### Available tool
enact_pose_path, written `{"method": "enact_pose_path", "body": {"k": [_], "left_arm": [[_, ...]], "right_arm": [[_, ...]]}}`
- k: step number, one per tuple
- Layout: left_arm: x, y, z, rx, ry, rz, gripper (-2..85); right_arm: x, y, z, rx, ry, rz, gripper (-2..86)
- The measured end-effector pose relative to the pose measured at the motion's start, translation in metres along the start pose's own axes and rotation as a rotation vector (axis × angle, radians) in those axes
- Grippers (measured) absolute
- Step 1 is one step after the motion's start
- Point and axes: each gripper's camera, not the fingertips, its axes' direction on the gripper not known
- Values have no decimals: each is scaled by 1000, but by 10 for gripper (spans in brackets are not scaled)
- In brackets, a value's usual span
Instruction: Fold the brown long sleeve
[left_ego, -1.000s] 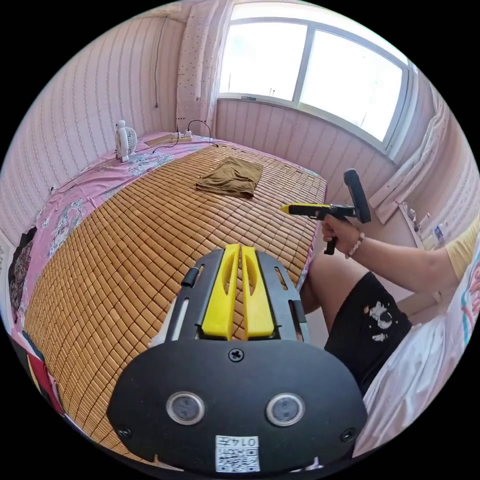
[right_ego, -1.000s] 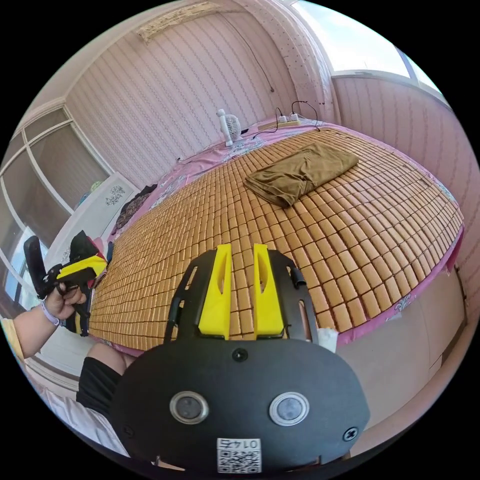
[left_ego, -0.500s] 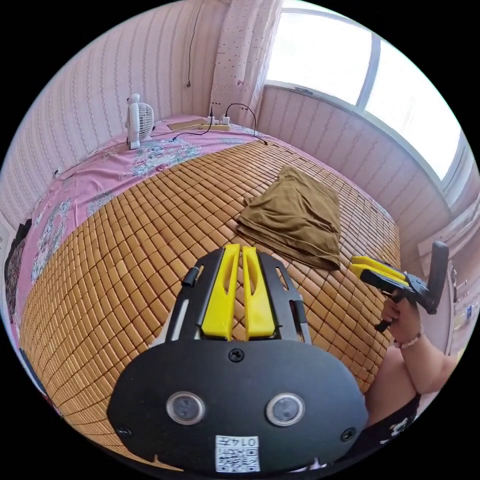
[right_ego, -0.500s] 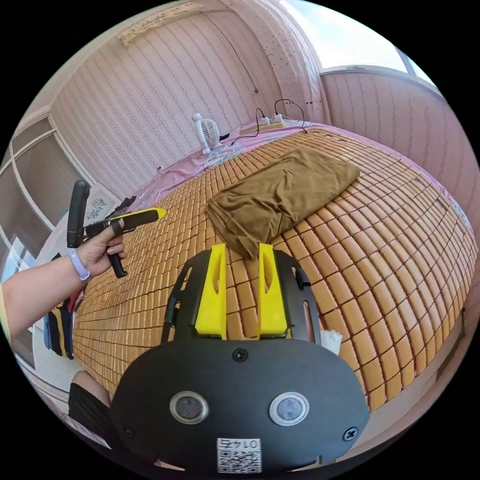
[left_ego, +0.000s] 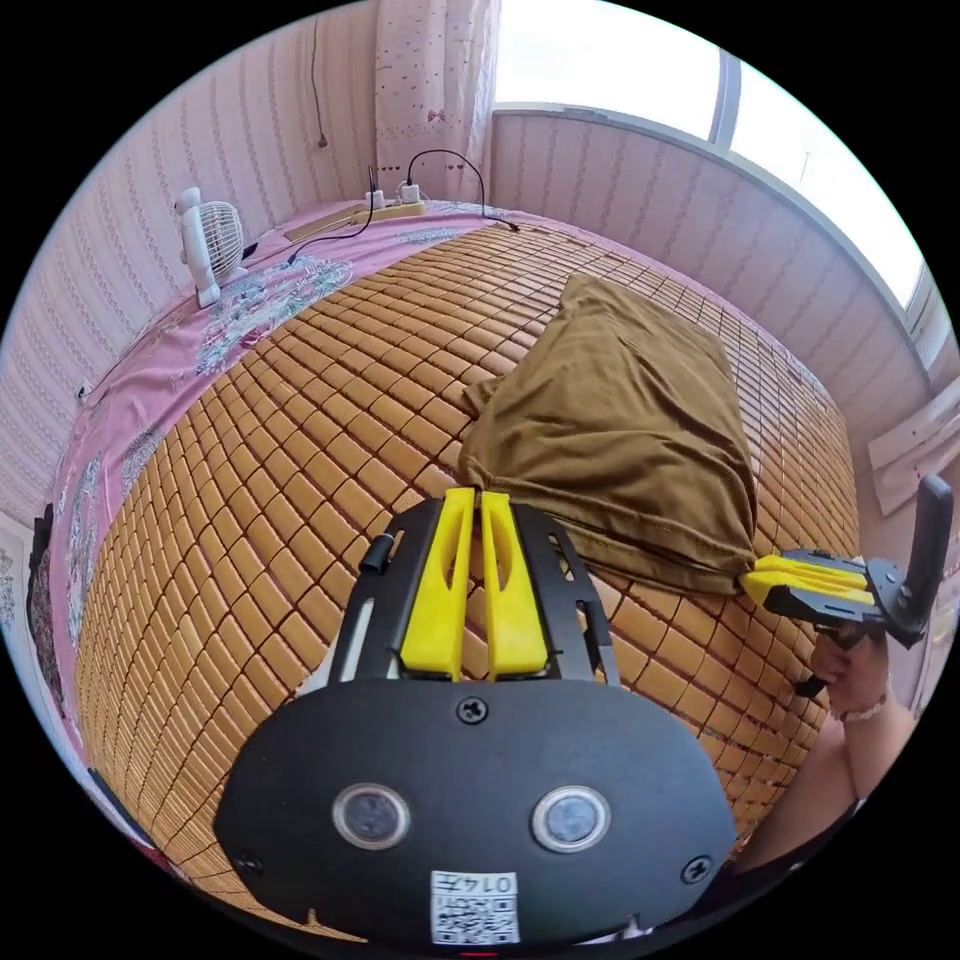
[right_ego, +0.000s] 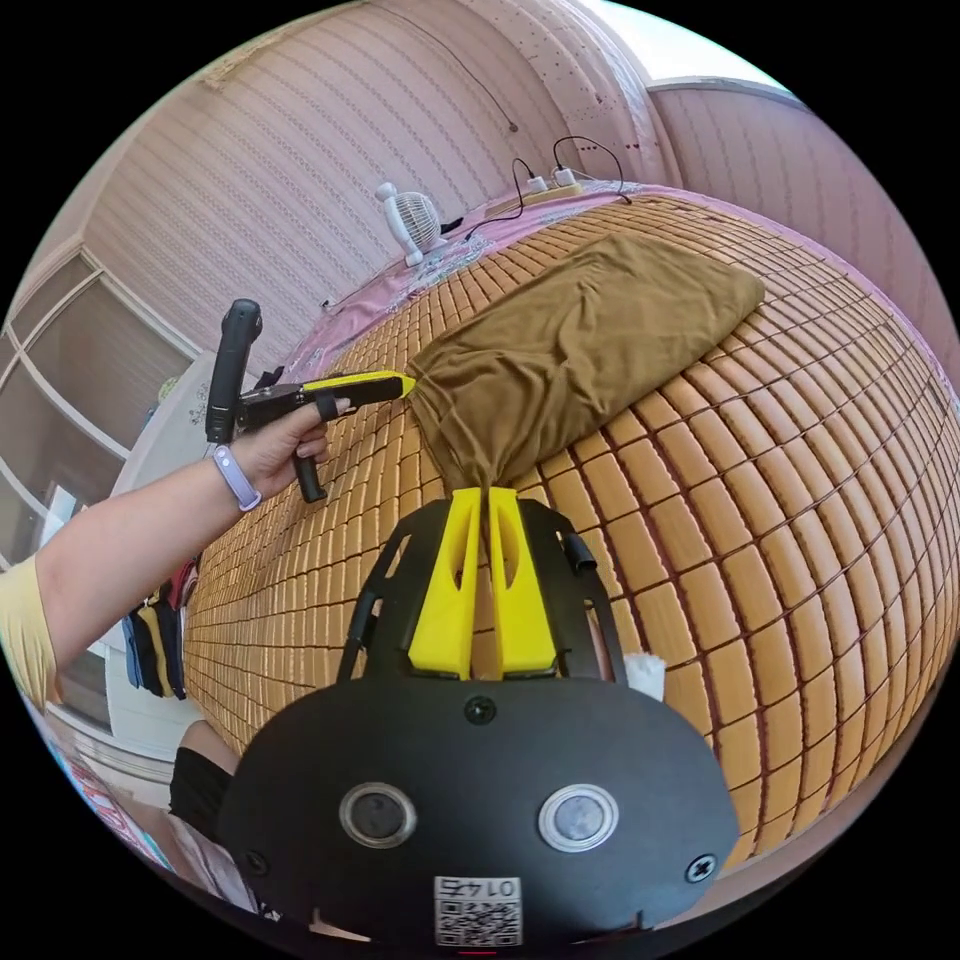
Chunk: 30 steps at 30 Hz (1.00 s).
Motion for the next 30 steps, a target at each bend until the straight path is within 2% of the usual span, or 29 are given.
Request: {"method": "enact_pose_path", "body": {"k": [4,9,12,14,17,20,25,30], "left_arm": [[7,27,-23,-147,-81,93,-9],[-16,139,-87,-201,-89,36,-10],[-37,247,-140,-193,-71,-111,-10],[-45,340,-182,-144,7,-267,-10],[-29,445,-222,-67,65,-390,-10],[3,520,-252,40,82,-424,-10],[46,609,-267,229,125,-530,-10],[82,666,-250,335,114,-606,-10]], "right_arm": [[-23,4,10,-81,-16,-153,7],[-91,28,25,-150,-7,-400,4],[-149,63,48,-264,-14,-589,3],[-195,98,59,-341,-50,-726,3],[-242,138,64,-418,-63,-825,4],[-269,180,54,-447,-85,-803,5],[-300,221,31,-458,-8,-690,12],[-340,240,1,-367,-138,-609,34]]}}
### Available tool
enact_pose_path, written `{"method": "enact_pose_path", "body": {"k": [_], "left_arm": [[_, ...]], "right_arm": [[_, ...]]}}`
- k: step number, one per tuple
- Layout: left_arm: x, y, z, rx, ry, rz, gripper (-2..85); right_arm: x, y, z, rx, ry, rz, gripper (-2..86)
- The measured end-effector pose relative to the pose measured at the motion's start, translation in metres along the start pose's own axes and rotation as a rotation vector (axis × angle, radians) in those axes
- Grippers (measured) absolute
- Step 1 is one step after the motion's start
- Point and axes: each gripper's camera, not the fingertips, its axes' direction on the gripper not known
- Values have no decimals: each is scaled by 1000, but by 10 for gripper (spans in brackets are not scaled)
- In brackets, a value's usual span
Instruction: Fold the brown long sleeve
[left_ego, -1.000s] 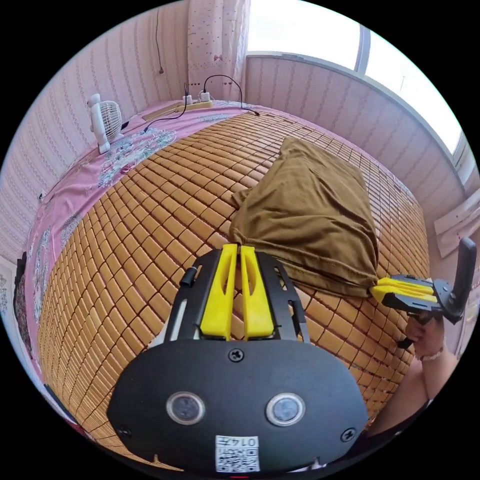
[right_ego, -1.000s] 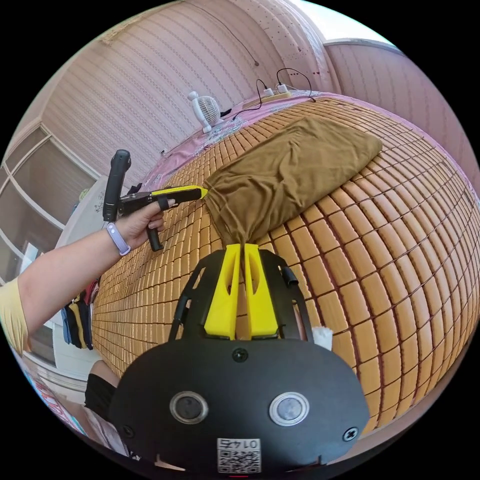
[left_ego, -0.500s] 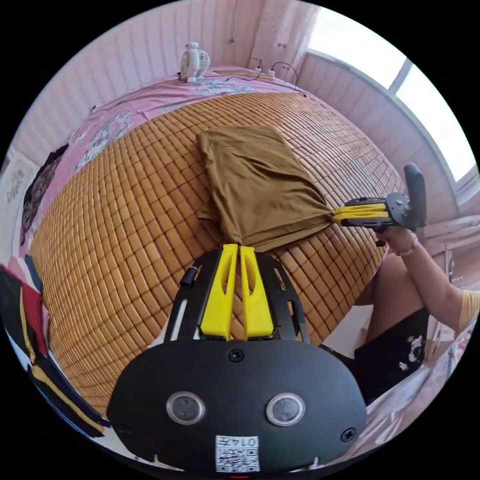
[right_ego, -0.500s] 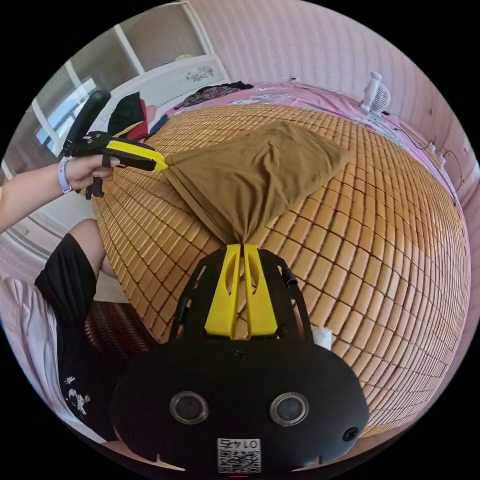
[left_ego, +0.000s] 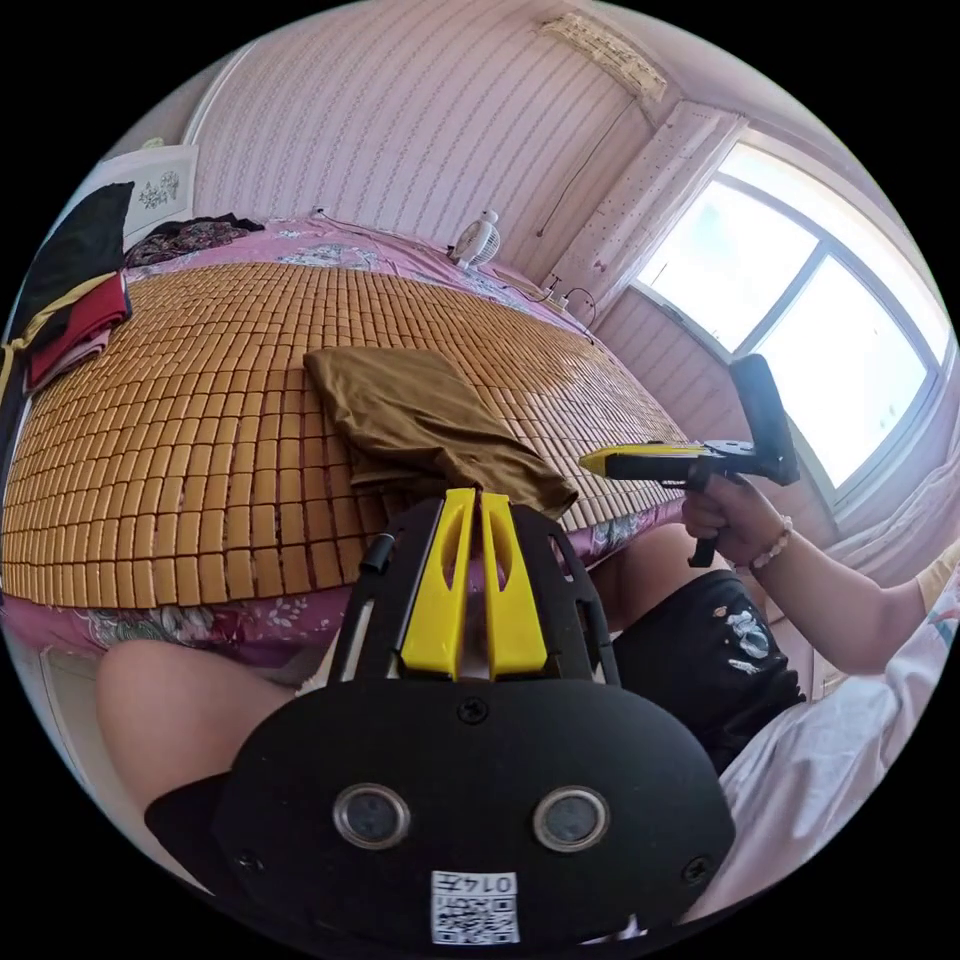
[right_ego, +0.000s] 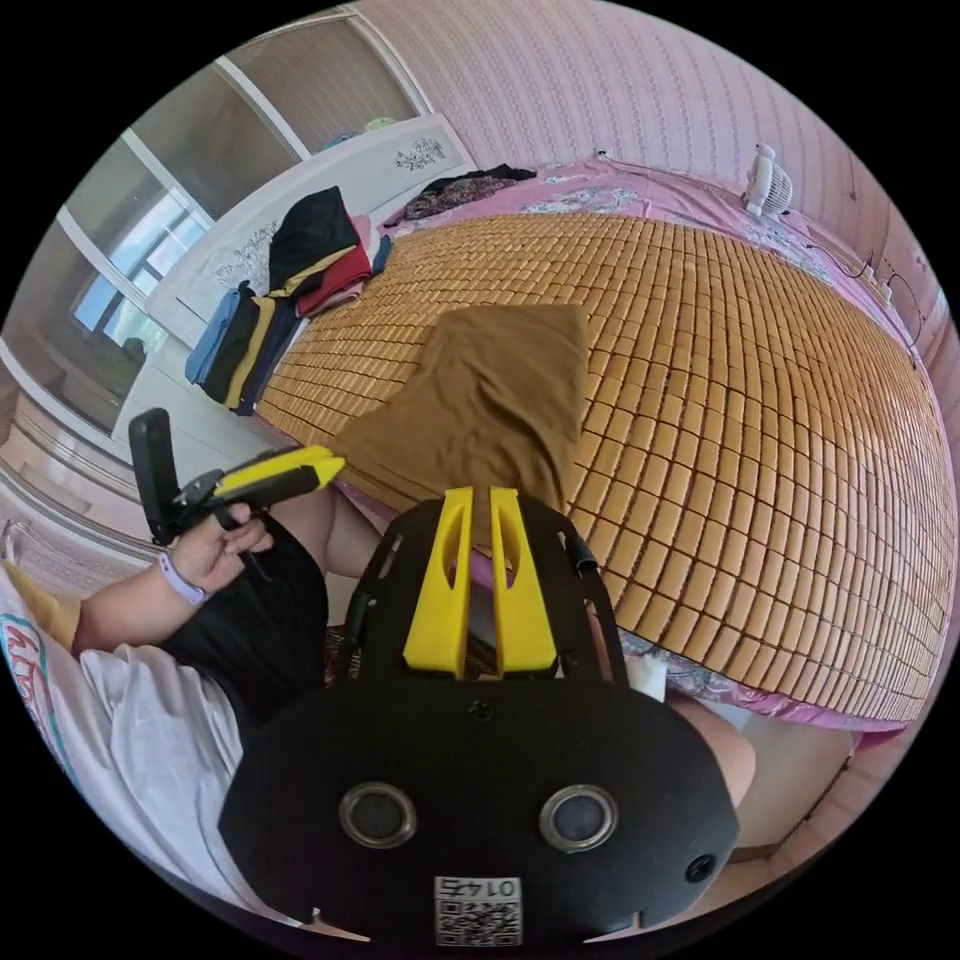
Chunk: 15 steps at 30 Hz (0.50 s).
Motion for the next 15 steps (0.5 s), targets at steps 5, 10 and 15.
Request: {"method": "enact_pose_path", "body": {"k": [5,10,15], "left_arm": [[-12,41,11,-1,-8,32,-10],[-20,60,20,8,-29,60,-10],[-33,77,30,17,-28,48,-10]], "right_arm": [[-39,-11,38,-38,-248,4,87],[-81,-27,72,-44,-184,-61,97],[-105,-48,98,-148,-73,-144,16]]}}
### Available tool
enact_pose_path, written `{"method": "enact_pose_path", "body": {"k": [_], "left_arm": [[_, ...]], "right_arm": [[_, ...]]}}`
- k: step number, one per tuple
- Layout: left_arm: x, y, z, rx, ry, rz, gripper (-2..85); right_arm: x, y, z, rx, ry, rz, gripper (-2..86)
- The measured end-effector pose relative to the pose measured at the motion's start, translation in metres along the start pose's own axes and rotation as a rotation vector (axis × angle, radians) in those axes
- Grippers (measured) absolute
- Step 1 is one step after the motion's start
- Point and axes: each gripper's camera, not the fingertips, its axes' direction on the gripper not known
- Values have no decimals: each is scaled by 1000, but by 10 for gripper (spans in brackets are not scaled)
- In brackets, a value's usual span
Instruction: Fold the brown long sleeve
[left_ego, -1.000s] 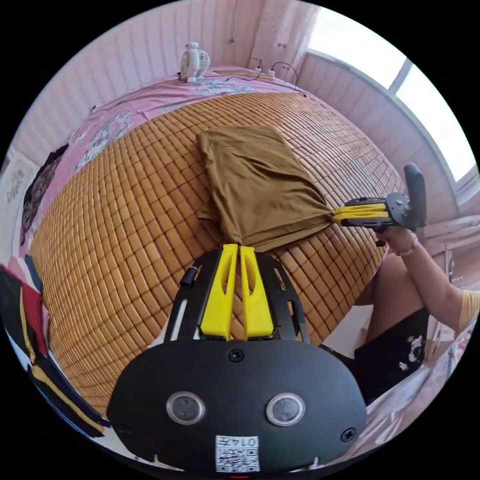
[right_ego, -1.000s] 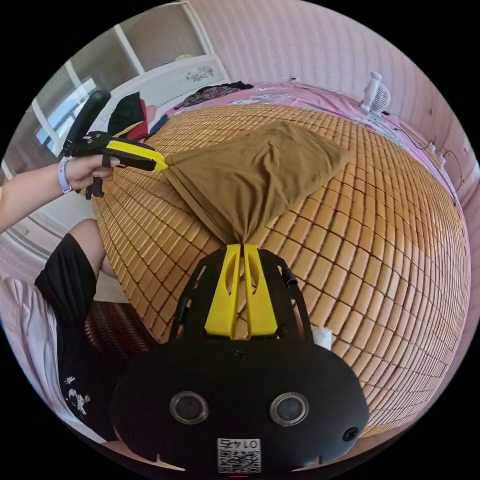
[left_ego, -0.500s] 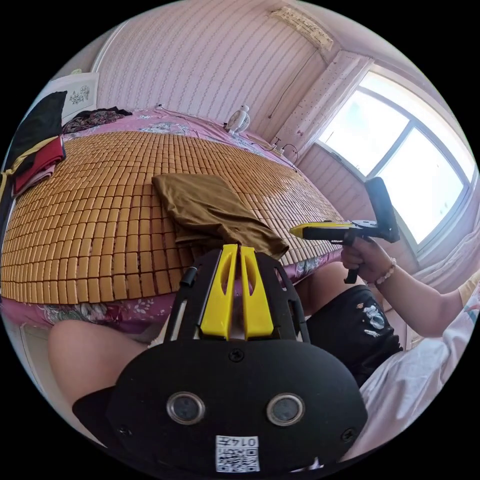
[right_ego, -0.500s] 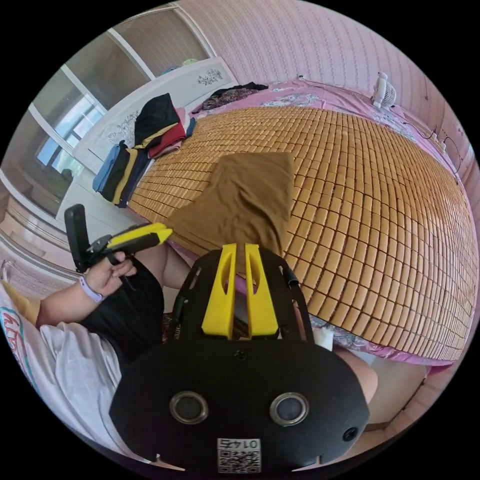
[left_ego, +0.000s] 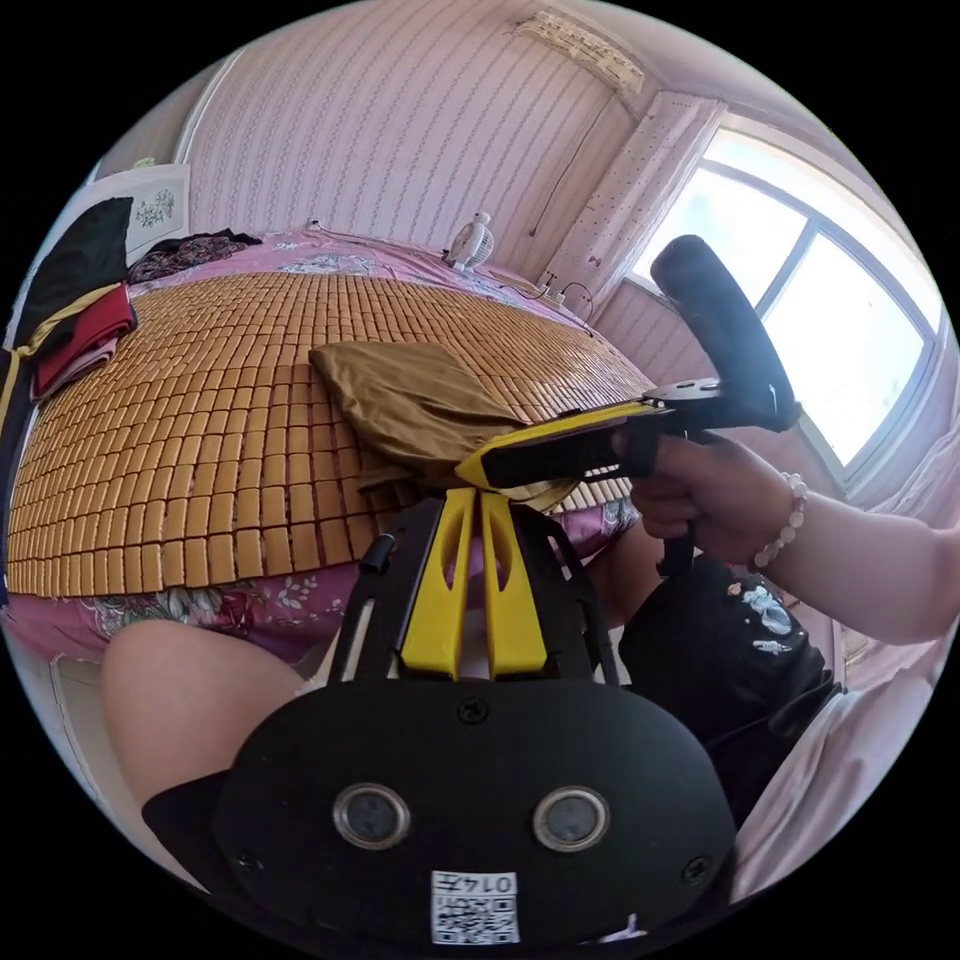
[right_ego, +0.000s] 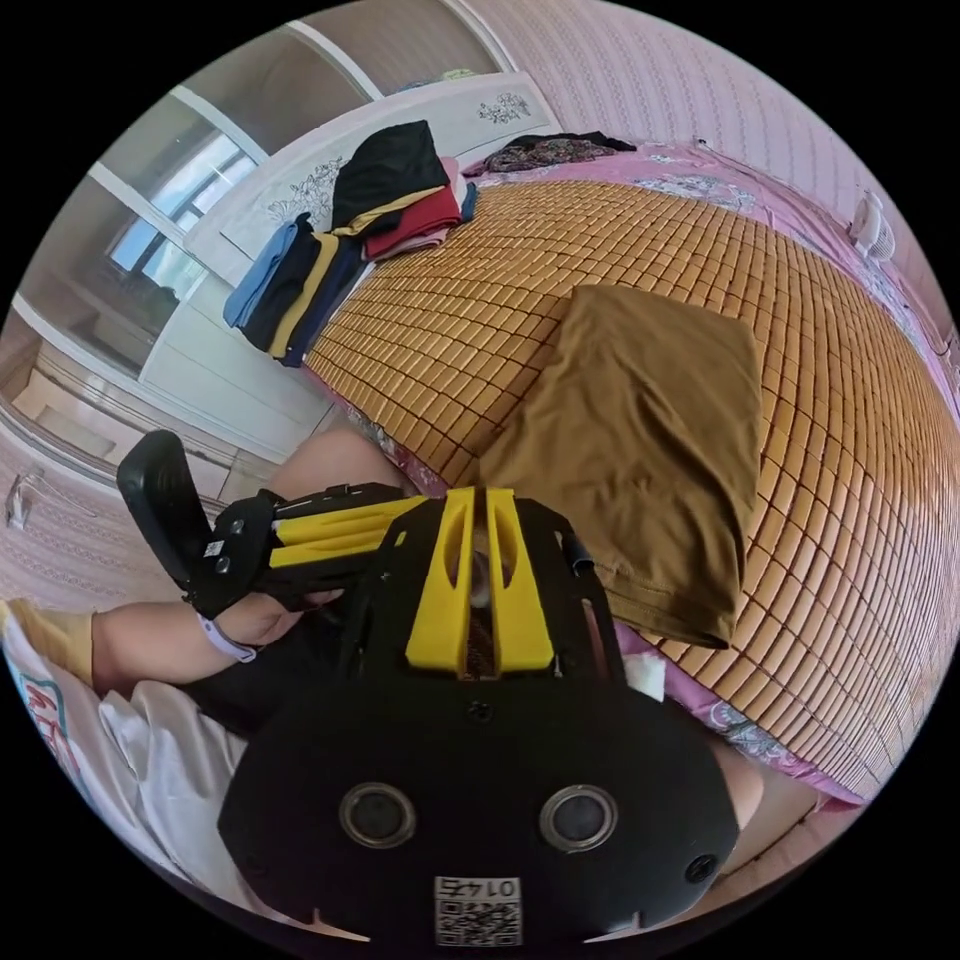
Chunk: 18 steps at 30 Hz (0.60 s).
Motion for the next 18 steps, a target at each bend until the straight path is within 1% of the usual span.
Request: {"method": "enact_pose_path", "body": {"k": [3,6,9,13,15,16,18], "left_arm": [[-12,11,5,16,15,-38,-10],[-30,20,14,5,21,-109,-10],[-49,30,22,9,45,-174,-10],[-69,42,35,19,79,-238,-10],[-76,46,42,17,90,-262,-10],[-79,48,48,15,93,-273,-10],[-83,51,55,11,94,-280,-10]], "right_arm": [[-2,-6,-2,8,34,-27,1],[16,-2,-19,70,31,35,-2],[49,13,-43,141,66,149,0],[99,53,-77,250,175,354,7],[121,70,-79,239,241,461,12],[135,79,-75,201,274,532,17],[147,87,-67,149,270,565,25]]}}
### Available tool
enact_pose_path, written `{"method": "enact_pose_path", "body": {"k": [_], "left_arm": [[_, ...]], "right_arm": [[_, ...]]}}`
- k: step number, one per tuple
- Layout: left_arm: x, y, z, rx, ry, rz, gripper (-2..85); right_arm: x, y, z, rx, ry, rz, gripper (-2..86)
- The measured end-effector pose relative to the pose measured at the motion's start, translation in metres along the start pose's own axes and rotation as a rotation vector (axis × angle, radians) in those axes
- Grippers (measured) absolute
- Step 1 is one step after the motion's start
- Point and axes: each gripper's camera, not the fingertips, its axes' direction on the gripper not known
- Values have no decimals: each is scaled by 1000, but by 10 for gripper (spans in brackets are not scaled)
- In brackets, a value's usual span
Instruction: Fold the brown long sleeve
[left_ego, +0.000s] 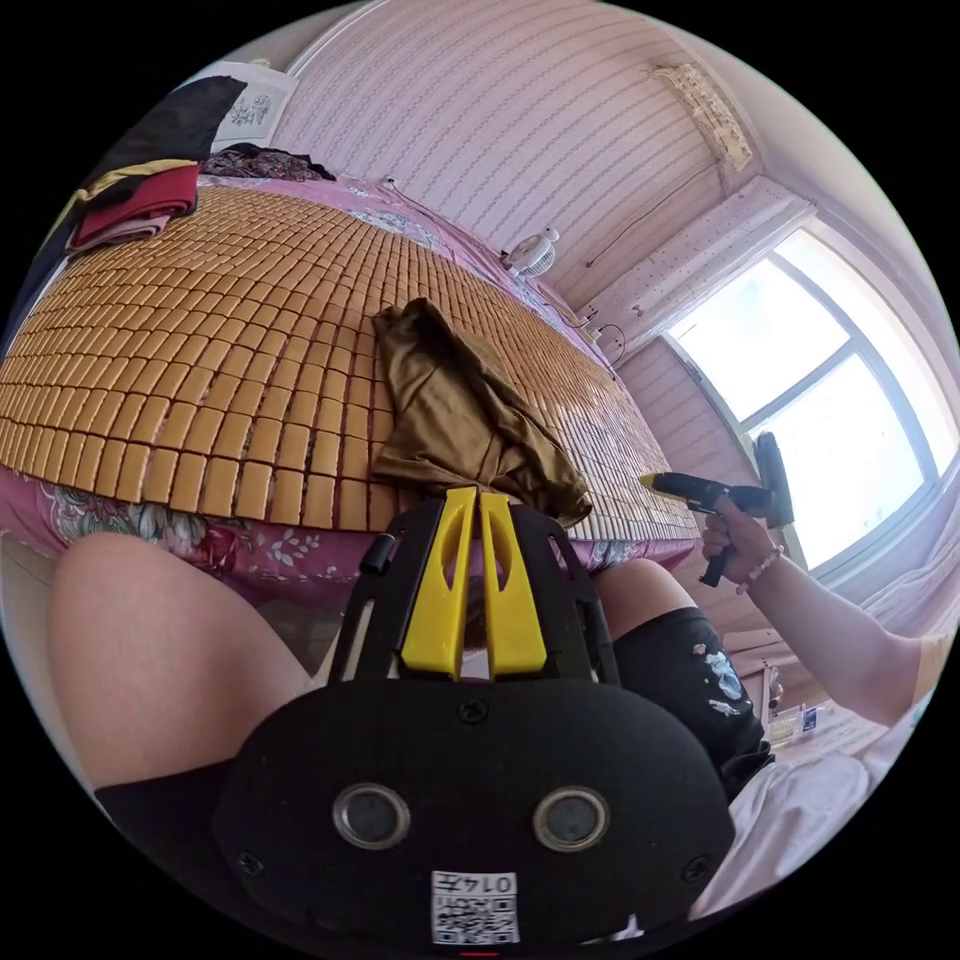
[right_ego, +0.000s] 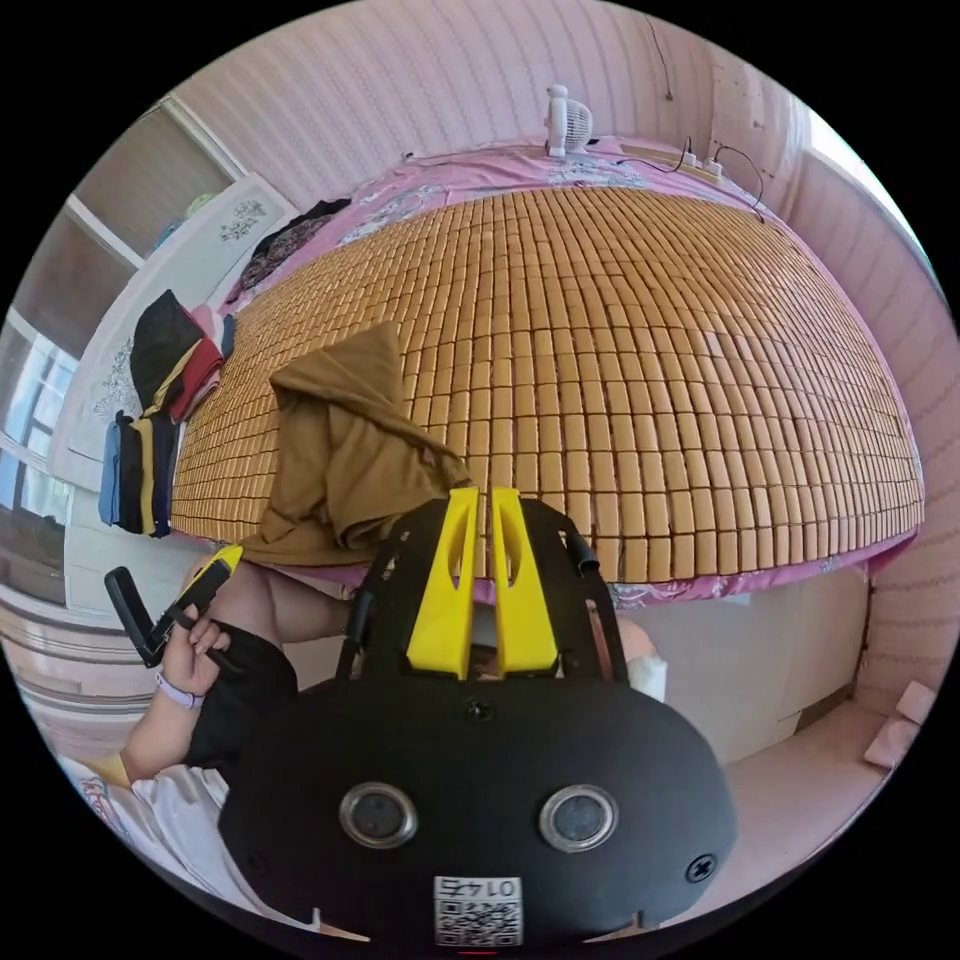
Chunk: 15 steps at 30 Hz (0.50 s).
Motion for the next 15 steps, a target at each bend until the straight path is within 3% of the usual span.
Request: {"method": "enact_pose_path", "body": {"k": [9,15], "left_arm": [[-19,6,35,-39,-14,2,-10],[-36,11,53,-57,-22,-16,-10]], "right_arm": [[-64,-2,50,-5,102,-245,63],[-122,-17,95,-41,315,-458,69]]}}
